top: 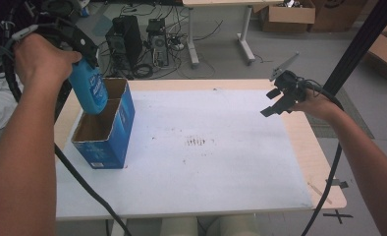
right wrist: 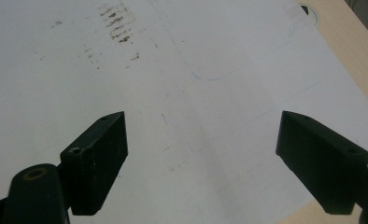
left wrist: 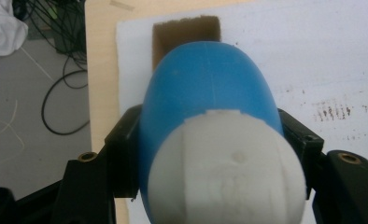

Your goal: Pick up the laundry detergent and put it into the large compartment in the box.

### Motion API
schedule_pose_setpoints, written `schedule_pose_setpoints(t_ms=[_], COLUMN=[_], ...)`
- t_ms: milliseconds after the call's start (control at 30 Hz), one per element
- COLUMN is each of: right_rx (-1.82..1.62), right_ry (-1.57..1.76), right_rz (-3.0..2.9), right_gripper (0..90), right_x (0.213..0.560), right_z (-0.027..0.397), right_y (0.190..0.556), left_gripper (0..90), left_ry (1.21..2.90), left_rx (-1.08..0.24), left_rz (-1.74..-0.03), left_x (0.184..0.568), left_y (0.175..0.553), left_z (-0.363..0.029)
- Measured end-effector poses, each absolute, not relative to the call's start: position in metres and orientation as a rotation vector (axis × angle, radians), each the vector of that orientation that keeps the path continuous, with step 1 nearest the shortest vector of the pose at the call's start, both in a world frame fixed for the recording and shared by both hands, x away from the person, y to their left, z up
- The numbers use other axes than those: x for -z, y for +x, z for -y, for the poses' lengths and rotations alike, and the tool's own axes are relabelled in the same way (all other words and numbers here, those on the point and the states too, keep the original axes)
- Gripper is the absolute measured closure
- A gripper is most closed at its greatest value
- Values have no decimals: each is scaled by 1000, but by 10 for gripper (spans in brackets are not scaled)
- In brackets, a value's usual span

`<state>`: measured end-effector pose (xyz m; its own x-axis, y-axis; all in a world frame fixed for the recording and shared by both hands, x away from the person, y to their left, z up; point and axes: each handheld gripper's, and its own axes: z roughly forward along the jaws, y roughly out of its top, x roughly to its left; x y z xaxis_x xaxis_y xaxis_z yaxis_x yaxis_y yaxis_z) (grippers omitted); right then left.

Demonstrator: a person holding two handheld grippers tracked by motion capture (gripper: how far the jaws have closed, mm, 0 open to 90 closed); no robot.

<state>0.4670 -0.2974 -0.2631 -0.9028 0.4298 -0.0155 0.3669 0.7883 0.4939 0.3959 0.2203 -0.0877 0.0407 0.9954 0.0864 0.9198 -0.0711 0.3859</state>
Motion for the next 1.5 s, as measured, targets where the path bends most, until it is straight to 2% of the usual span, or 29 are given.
schedule_pose_setpoints(t_ms=[400, 900, 1500], right_rx=[-737, -724, -703], right_ry=[658, 658, 676], right_rz=[-2851, -2848, -2851], right_gripper=[167, 171, 169], right_x=[264, 266, 268], right_z=[296, 298, 299], right_y=[469, 469, 469], left_gripper=[381, 381, 381], left_ry=[2119, 2130, 2153], left_rx=[-473, -431, -351], left_rz=[-1987, -1988, -2008], left_x=[120, 183, 239], left_y=[399, 401, 408], left_z=[-228, -234, -238])
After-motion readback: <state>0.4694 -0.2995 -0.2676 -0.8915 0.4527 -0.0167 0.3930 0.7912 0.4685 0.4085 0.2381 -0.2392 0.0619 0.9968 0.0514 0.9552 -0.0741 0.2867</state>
